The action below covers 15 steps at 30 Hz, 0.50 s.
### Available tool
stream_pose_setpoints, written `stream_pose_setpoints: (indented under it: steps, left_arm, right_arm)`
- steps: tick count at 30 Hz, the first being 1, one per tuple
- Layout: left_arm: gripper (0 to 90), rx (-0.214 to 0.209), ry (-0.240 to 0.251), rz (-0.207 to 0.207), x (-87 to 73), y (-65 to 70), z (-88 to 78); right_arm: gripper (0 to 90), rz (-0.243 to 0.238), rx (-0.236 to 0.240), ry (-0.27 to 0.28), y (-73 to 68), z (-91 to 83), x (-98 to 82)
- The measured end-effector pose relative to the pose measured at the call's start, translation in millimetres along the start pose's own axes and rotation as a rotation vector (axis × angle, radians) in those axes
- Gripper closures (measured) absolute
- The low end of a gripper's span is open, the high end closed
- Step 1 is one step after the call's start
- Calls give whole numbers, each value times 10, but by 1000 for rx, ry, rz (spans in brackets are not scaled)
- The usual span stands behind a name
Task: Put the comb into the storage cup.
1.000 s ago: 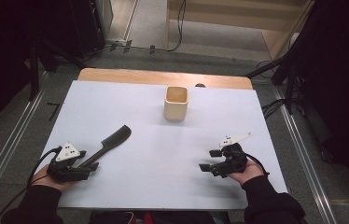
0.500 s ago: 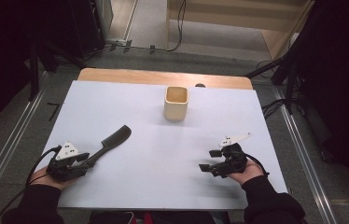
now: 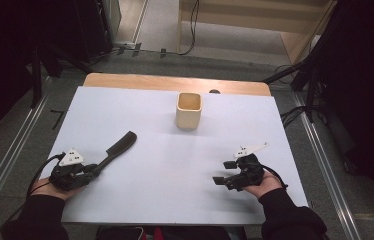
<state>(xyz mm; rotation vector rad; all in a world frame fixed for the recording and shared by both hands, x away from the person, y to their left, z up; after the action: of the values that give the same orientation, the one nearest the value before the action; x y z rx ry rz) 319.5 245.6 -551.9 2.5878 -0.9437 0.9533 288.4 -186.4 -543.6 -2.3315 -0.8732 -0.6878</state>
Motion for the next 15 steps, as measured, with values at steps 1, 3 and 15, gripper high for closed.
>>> stream_pose_setpoints:
  steps: [1,3,15]
  left_arm:
    - [727,-3,-3,-5,2,0,-2]
    - [728,-4,-5,-8,5,-2,-3]
    - [730,-78,13,-105,101,-1,-66]
  right_arm:
    - [203,-1,0,0,1,1,0]
    - [203,-1,0,-1,0,3,0]
    - [203,-2,2,-4,-5,6,-1]
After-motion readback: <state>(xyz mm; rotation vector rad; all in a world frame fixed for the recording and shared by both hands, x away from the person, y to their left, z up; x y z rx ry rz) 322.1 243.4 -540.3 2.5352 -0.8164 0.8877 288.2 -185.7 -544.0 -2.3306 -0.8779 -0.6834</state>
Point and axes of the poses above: each handheld gripper's, and its own axes: z roughly forward along the jaws, x roughly out of its top, y roughly to its right, the point moved 8 cm from there along z, roughly forward along the jaws, and after that the axes turned 2 degrees about x, right-handed, at the moved point
